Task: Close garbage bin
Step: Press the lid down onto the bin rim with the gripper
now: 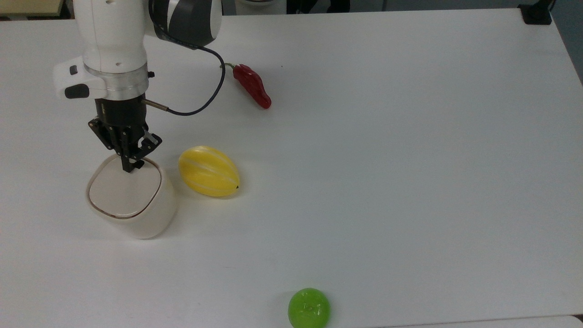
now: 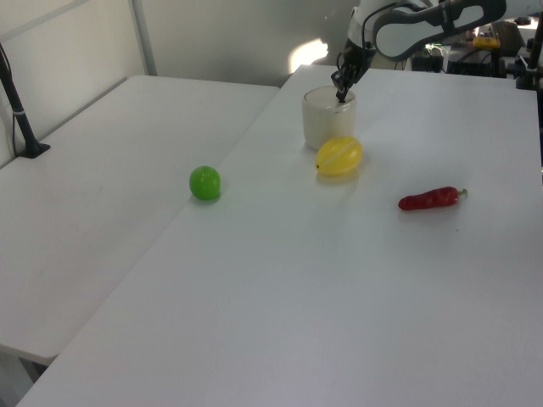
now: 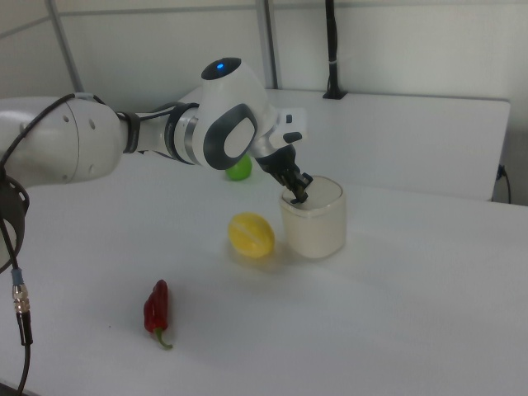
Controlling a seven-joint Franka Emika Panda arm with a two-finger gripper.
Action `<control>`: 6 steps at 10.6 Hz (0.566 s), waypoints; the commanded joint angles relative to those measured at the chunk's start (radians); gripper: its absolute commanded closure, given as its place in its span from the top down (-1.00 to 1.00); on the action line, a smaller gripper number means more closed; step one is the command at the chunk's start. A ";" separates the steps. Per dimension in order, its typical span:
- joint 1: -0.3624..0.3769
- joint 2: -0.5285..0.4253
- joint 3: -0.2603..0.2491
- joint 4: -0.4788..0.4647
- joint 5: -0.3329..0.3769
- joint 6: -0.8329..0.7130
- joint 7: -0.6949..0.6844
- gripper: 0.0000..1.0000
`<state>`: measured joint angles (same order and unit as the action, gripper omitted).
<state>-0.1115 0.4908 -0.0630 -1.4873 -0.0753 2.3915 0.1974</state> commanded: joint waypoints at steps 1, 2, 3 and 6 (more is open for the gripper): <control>0.007 0.006 -0.006 -0.030 0.005 -0.017 -0.024 -1.00; 0.009 0.000 -0.006 -0.025 0.005 -0.018 -0.022 -1.00; 0.010 -0.011 -0.006 -0.022 0.005 -0.021 -0.022 -1.00; 0.041 -0.072 -0.006 -0.022 0.003 -0.079 -0.021 -1.00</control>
<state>-0.1058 0.4852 -0.0625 -1.4848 -0.0753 2.3905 0.1972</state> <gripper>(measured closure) 0.991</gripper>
